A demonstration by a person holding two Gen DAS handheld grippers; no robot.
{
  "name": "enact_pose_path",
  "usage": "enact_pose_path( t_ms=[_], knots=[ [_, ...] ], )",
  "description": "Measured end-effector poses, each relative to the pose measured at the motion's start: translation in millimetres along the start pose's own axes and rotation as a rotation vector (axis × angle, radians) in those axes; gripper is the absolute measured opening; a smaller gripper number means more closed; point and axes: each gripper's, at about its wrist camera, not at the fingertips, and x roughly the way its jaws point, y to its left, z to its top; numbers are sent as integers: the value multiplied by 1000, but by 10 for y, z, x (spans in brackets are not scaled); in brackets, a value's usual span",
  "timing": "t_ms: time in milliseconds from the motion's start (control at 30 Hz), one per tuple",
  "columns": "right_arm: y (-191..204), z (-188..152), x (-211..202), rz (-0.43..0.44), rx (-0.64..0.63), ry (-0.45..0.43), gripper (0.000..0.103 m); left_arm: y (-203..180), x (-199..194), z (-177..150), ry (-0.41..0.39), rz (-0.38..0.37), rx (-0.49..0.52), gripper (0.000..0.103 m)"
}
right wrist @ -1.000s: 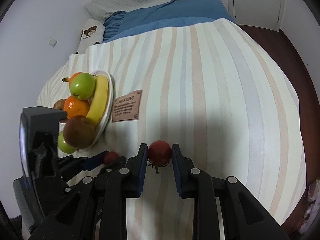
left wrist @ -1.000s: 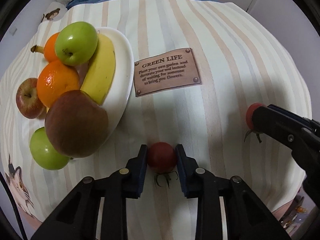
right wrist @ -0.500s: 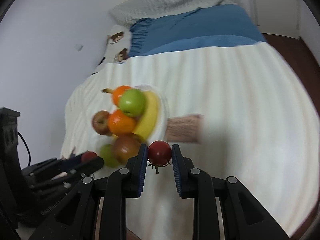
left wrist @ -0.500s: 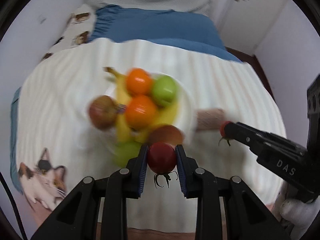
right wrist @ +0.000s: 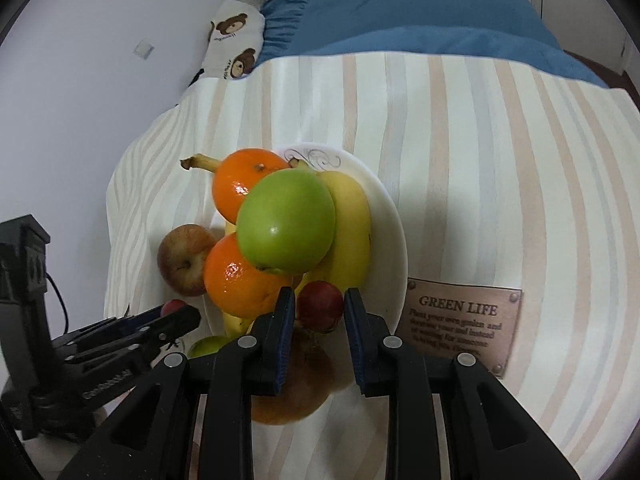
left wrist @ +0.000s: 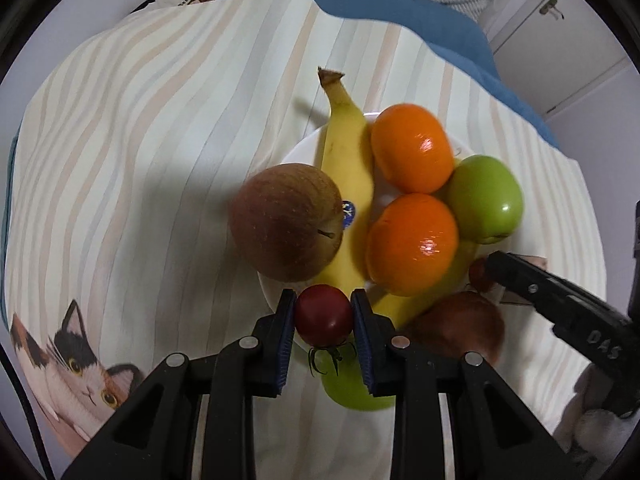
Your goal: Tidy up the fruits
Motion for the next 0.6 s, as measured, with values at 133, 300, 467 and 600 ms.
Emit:
enact_pose_path(
  t_ms=[133, 300, 467, 600],
  knots=[
    [-29, 1, -12, -3, 35, -7, 80, -5, 91, 36, 25, -8, 4, 26],
    [-43, -9, -118, -51, 54, -22, 92, -52, 83, 88, 29, 4, 19, 32],
    [-45, -83, -236, -153, 59, -25, 100, -38, 18, 122, -1, 52, 52, 45],
    [48, -224, -389, -250, 18, -56, 100, -38, -77, 153, -38, 79, 72, 73]
  ],
)
